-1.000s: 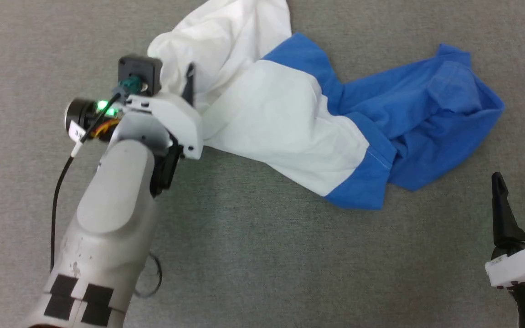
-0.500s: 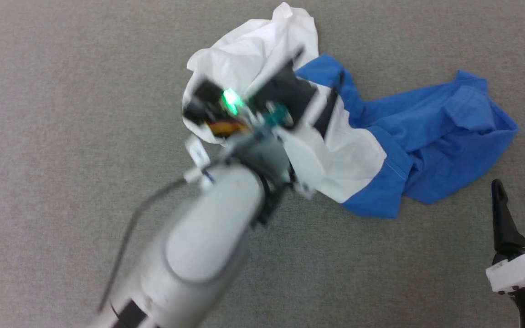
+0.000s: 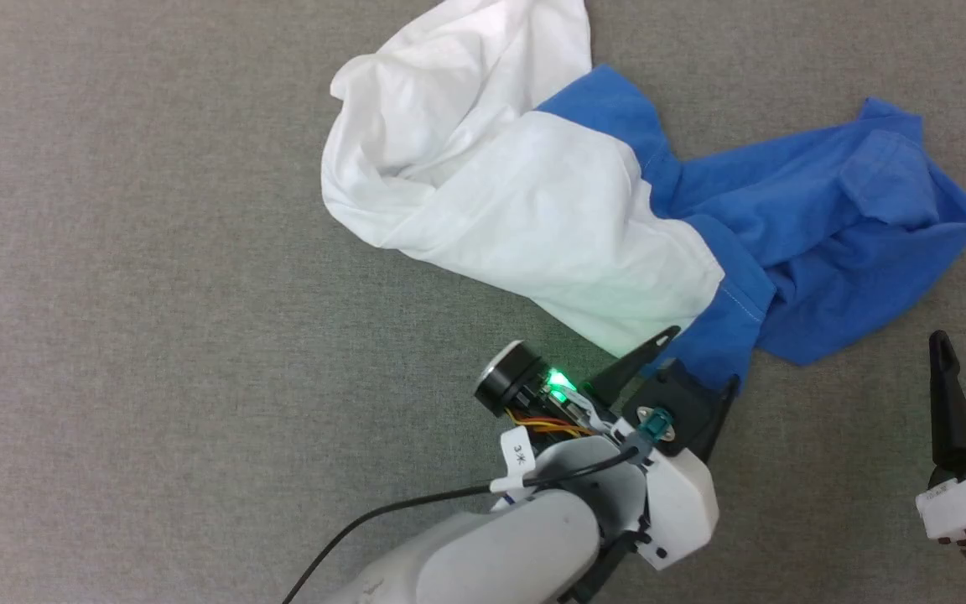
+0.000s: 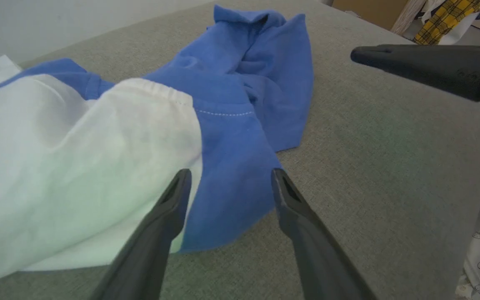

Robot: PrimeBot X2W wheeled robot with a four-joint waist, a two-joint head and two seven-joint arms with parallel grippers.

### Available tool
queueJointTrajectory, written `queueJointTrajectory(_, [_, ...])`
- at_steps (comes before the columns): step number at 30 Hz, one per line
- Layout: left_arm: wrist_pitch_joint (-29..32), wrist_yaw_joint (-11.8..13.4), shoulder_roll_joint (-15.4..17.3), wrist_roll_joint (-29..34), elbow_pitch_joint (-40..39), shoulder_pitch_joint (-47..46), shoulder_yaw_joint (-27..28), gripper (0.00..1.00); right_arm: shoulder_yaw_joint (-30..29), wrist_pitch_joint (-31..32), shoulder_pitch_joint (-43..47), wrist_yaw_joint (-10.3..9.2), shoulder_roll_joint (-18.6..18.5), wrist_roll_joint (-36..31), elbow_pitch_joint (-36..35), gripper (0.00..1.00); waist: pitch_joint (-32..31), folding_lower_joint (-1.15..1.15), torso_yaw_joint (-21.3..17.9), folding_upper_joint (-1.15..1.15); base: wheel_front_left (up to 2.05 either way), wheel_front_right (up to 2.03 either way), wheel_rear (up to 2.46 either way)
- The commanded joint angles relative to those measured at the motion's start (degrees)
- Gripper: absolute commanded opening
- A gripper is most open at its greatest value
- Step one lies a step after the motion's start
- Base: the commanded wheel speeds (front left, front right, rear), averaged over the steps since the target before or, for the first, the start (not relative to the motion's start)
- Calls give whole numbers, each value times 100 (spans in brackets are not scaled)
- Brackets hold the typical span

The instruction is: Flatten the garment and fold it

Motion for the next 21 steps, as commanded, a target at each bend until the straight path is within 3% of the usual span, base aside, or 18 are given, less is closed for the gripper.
queueJointTrajectory(1, [-52,69,-12,-102,21,-148,-91,100,9,4,-26,-4,-34,-11,-30,100,38,0,-14,0,0,0,0])
queueJointTrajectory(8, [-46,498,-12,-418,422,-657,-768,100,104,0,-88,-4,-75,16,-1,100,112,0,-74,0,0,0,0])
queueJointTrajectory(12, [58,585,-12,-610,779,-820,-1007,100,134,-16,-111,-4,-82,27,40,100,132,0,-137,0,0,0,0])
queueJointTrajectory(13, [55,586,-12,-657,835,-845,-1051,46,136,-21,-117,-4,-82,27,51,100,132,0,-152,0,0,0,0])
queueJointTrajectory(14, [28,583,-12,-711,862,-862,-1086,0,137,-26,-123,-4,-82,26,63,100,129,0,-166,0,0,0,0])
queueJointTrajectory(21, [-454,671,-12,-1185,506,-1010,-1130,0,91,-66,-75,-4,-47,-19,156,100,-86,0,-95,0,0,0,0])
